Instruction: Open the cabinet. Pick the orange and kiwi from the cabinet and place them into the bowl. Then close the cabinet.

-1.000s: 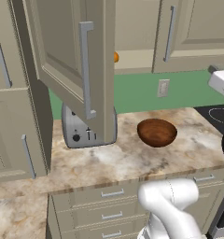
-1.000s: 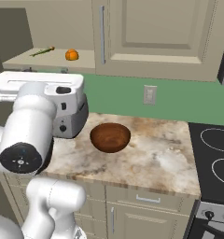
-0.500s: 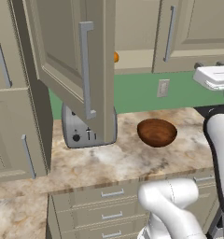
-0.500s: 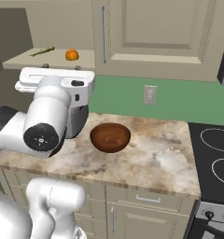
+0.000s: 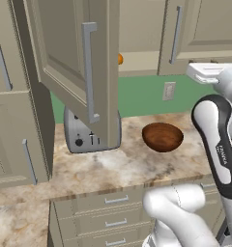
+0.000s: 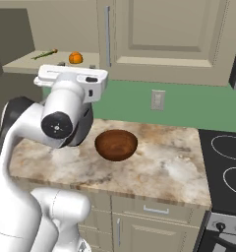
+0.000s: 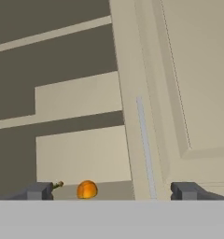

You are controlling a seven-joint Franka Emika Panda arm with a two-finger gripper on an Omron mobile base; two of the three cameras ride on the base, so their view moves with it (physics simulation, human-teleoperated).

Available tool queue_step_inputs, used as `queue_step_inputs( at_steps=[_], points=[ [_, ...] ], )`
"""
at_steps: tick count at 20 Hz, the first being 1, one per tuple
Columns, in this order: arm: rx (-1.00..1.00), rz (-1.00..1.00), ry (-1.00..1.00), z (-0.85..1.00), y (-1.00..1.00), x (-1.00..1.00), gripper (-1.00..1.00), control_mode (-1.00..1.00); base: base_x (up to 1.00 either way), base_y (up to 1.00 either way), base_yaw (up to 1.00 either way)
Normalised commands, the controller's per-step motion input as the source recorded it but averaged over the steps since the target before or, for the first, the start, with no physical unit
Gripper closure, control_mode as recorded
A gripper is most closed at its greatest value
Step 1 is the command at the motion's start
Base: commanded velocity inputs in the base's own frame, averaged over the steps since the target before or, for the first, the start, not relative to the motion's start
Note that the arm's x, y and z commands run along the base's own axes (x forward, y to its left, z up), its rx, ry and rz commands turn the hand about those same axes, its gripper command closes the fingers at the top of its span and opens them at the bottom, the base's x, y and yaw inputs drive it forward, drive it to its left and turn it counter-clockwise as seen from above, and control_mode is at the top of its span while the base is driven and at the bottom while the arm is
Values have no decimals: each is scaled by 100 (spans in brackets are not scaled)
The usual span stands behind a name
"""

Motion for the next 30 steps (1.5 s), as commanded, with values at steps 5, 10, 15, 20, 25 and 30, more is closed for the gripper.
queue_step_inputs(
  at_steps=[5, 10, 15, 20, 25, 30],
  points=[
    [0, 0, 0, 0, -18, 60, -100, -100, 0, 0, 0],
    [0, 0, 0, 0, -3, 69, -100, -100, 0, 0, 0],
    [0, 0, 0, -2, -2, 68, -100, -100, 0, 0, 0],
    [0, 0, 0, -2, -10, 59, -100, -100, 0, 0, 0],
    [0, 0, 0, 0, -13, 61, -100, -100, 0, 0, 0],
    [0, 0, 0, 0, -21, 50, -100, -100, 0, 0, 0]
  ],
)
